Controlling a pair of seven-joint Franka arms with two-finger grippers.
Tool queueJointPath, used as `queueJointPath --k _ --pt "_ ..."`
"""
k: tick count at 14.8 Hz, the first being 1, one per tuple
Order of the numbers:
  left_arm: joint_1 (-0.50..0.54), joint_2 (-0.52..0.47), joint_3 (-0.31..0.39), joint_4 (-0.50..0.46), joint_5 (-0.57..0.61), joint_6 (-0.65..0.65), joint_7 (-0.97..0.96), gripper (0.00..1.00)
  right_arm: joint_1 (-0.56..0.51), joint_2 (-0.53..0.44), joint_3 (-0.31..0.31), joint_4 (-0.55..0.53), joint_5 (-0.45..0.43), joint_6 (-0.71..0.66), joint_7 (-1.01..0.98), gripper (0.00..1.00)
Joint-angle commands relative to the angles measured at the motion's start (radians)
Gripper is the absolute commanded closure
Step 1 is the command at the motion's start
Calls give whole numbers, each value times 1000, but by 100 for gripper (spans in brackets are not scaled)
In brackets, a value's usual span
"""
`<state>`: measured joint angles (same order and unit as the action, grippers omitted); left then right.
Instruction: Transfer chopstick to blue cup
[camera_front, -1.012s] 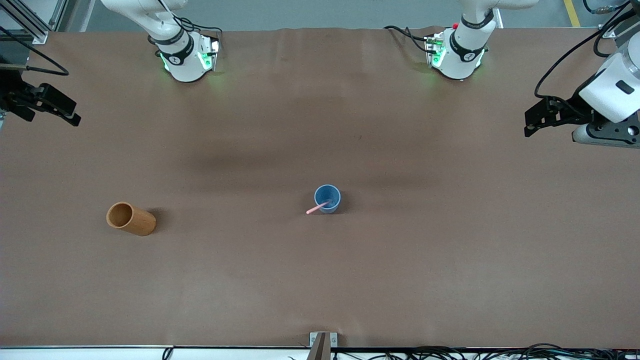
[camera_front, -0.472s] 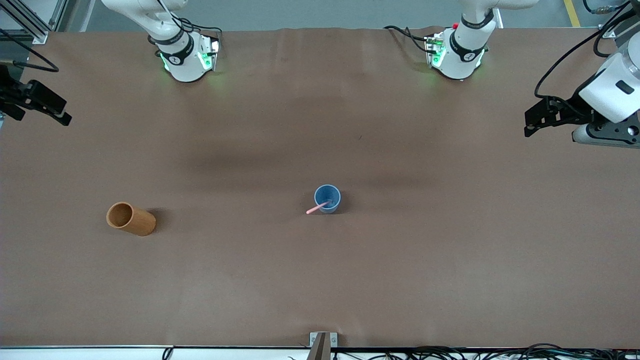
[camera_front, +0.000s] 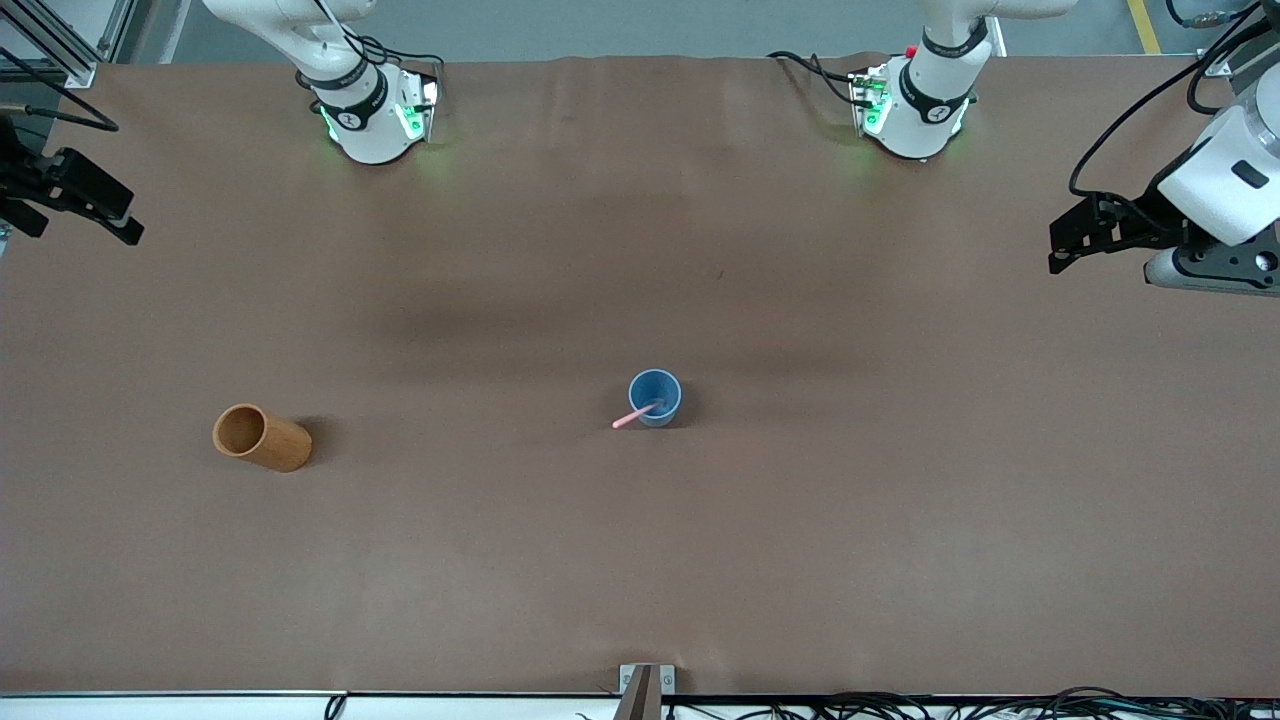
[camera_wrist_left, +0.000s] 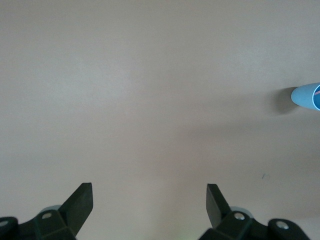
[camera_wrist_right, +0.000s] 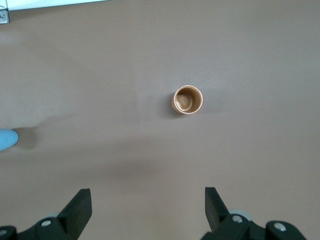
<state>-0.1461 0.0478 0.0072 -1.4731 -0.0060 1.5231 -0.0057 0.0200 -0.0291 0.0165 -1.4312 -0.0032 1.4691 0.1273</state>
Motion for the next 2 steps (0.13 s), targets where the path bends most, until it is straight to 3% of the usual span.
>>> queueJointPath --k 1,2 --pt "7 14 -7 27 -2 -4 -8 0 -11 -14 5 -18 6 7 -25 0" --pt "7 14 -7 27 -5 -4 -8 0 -12 -14 5 -18 5 1 -26 0"
